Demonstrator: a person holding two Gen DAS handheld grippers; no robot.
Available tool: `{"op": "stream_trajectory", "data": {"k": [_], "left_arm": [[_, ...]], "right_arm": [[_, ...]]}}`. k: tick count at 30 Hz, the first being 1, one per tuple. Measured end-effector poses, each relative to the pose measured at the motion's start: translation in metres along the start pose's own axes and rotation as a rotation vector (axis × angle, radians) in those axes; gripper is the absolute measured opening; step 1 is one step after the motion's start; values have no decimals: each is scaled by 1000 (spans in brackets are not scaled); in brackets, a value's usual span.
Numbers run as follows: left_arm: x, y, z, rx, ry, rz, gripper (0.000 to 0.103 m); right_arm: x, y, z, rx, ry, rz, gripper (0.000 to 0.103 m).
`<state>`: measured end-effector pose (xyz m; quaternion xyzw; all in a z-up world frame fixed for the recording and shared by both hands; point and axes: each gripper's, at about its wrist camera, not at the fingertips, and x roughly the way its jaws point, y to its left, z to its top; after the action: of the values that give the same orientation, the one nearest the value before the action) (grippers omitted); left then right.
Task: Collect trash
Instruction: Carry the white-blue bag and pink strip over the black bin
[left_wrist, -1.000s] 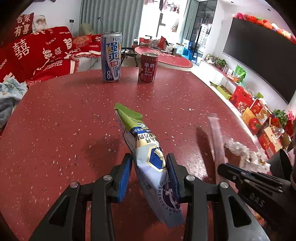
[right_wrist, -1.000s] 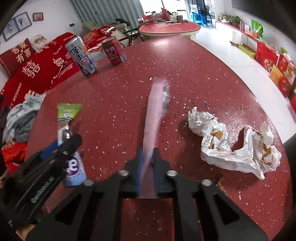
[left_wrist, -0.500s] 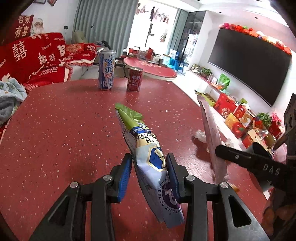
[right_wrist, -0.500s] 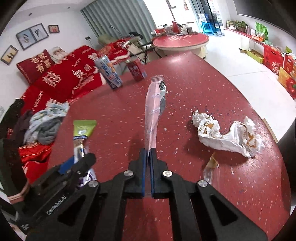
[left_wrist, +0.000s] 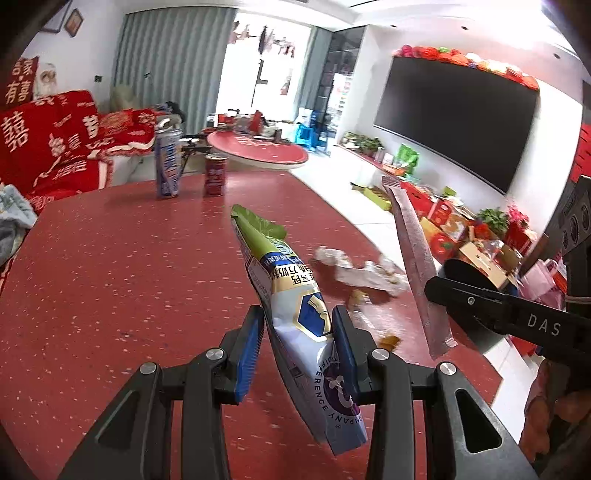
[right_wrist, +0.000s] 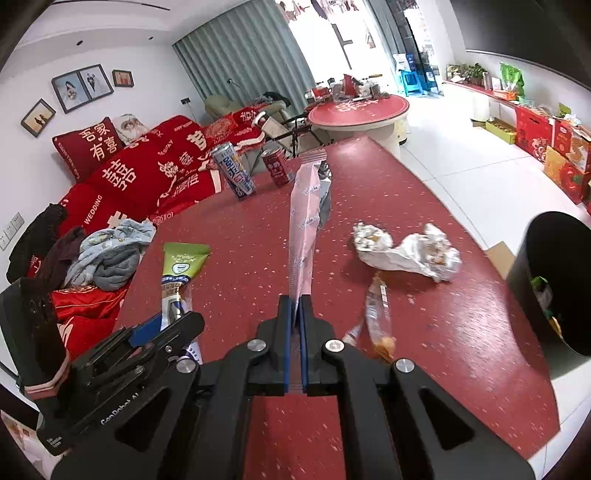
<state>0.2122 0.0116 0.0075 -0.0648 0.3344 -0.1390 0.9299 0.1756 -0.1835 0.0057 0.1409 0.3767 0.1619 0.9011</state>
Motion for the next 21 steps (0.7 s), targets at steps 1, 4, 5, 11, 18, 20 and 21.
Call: {"op": "stream_trajectory", "data": {"k": [1, 4, 5, 11, 18, 20, 21], "left_arm": [[-1, -7, 0, 9, 2, -10, 103], [-1, -31, -1, 45, 11, -43, 103], [-1, -39, -1, 55, 13, -53, 103], [5, -87, 3, 111, 31, -121, 103], [22, -150, 11, 204, 58, -199, 103], [28, -165, 15, 220, 66, -217, 103], [33, -174, 17, 229, 72, -226, 103]], "right_arm": [[-6, -5, -2, 8, -8, -1, 5], [-21, -15, -6, 28, -28, -10, 5], [-28, -22, -8, 38, -39, -15, 5], [-58, -57, -16, 90, -77, -51, 5], [-85, -108, -22, 179, -117, -106, 4], [-91, -122, -26, 202, -124, -120, 5], [-94, -130, -27, 216, -127, -128, 5]]}}
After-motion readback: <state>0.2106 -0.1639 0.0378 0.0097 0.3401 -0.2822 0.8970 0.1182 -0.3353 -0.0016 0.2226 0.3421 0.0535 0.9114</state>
